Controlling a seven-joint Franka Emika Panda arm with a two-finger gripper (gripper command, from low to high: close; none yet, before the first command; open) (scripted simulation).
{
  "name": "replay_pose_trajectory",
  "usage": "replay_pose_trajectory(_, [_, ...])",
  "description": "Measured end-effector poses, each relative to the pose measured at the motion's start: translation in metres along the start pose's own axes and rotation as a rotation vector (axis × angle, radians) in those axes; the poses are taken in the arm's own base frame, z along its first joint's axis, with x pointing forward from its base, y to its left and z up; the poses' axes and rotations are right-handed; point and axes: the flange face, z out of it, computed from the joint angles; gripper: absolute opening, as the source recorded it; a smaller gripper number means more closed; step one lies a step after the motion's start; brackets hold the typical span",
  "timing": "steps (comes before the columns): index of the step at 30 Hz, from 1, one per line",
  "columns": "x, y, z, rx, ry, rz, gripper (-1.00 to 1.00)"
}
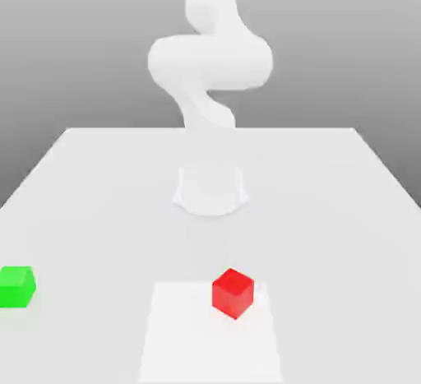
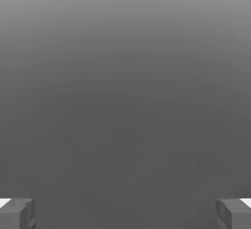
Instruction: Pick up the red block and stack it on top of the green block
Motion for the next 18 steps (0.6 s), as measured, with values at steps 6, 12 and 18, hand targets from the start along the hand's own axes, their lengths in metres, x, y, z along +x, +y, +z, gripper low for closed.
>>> replay_pose_trajectory(6, [-0.054, 0.034, 0.144, -0.202, -0.104, 0.168, 0.0])
replay_pose_trajectory(12, [-0.126, 0.108, 0.255, -0.411, -0.201, 0.355, 0.0])
replay_pose_trajectory(18, [-0.222, 0.206, 0.325, -0.641, -0.297, 0.568, 0.0])
